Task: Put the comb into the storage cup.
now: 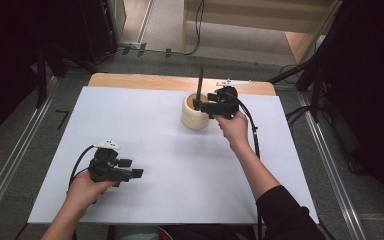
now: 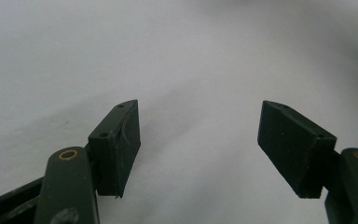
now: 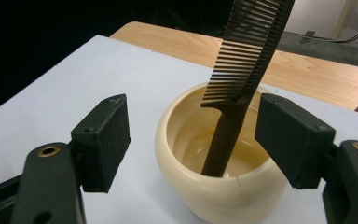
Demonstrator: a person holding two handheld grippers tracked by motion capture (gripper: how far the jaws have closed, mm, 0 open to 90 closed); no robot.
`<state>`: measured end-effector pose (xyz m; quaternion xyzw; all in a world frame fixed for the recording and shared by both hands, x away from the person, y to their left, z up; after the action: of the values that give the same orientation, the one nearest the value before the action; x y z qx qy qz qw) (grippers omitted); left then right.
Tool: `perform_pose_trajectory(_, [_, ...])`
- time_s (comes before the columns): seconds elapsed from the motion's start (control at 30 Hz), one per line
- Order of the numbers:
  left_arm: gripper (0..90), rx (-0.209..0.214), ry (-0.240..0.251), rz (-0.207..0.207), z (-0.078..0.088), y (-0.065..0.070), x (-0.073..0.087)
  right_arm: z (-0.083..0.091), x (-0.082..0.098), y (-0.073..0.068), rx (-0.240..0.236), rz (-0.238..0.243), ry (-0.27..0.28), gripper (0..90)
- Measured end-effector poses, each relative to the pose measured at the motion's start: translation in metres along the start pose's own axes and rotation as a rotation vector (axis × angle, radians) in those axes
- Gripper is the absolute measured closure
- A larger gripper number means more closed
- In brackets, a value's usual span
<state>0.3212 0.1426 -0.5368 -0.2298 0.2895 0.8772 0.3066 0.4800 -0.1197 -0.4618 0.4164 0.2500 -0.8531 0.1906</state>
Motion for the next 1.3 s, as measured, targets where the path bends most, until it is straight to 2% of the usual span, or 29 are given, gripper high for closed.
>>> perform_pose_trajectory(0.13, [30.2,-0.001,-0.001,0.000,0.000,0.000,0.000,0.003,0.007,0.001,0.008,0.011,-0.027,23.1])
perform_pose_trajectory(0.23, [30.2,-0.001,-0.001,0.000,0.000,-0.001,0.000,0.006,0.011,0.000,0.008,0.021,0.001,22.7])
perform_pose_trajectory(0.5, [30.2,-0.002,-0.001,0.000,0.000,-0.001,0.000,0.016,0.023,0.000,-0.006,0.023,0.001,22.3])
perform_pose_trajectory(0.83, [30.2,-0.002,0.003,0.002,0.000,-0.001,-0.001,0.024,0.040,0.000,-0.018,0.034,-0.024,22.4])
perform_pose_trajectory(0.9, [30.2,0.000,0.005,0.003,0.000,-0.001,-0.001,0.026,0.041,0.000,-0.018,0.031,-0.011,22.4])
perform_pose_trajectory(1.3, [30.2,0.000,0.011,0.002,0.002,-0.003,-0.002,0.037,0.053,-0.009,-0.035,0.047,-0.021,22.4])
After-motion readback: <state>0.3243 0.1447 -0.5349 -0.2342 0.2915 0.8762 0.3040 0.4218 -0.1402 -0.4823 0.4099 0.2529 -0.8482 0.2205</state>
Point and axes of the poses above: each handheld gripper's, and its own axes: z roughly backward along the jaws, x roughly out of its underside, y roughly to its right, the point moved 9 cm from there along -z, roughly forward along the jaws, and after that the axes turned 1 degree about -y, right-handed, at the moved point
